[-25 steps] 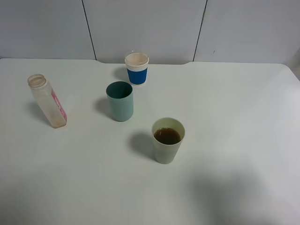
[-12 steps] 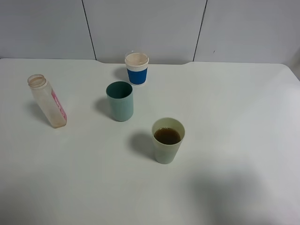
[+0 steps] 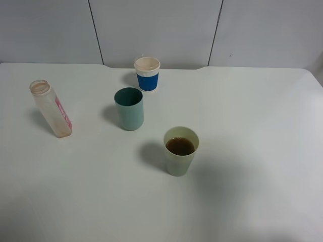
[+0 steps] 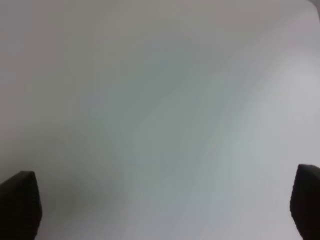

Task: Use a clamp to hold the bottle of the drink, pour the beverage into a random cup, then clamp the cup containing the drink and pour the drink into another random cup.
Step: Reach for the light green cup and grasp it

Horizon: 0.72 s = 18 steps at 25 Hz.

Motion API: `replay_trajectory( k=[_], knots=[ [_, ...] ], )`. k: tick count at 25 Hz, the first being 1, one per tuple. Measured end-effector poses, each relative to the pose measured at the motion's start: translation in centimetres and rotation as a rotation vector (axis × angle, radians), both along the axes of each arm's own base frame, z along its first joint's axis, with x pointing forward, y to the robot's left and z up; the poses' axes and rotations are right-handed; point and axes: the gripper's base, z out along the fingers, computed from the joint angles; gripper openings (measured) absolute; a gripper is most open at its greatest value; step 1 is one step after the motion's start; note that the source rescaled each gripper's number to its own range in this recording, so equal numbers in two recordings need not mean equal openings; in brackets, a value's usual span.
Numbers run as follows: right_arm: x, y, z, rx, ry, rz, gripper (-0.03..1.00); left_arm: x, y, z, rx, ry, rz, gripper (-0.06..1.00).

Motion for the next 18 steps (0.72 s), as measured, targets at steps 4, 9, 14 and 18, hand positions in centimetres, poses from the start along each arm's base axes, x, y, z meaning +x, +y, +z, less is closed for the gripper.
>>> replay_trajectory(
  k=[4, 9, 14, 18],
  knots=[
    [3.1, 0.5, 1.7, -0.025, 0.042, 0.08, 1.0, 0.0, 0.0, 0.0, 0.0, 0.0, 0.0, 0.93],
    [6.9, 2.4, 3.5, -0.036, 0.04, 0.218, 1.0, 0.0, 0.0, 0.0, 0.0, 0.0, 0.0, 0.93],
    [10.1, 4.3, 3.5, -0.051, 0.082, 0.293, 1.0, 0.0, 0.0, 0.0, 0.0, 0.0, 0.0, 0.93],
    [11.7, 5.8, 2.6, -0.067, 0.097, 0.358, 1.0, 0.0, 0.0, 0.0, 0.0, 0.0, 0.0, 0.93]
  ],
)
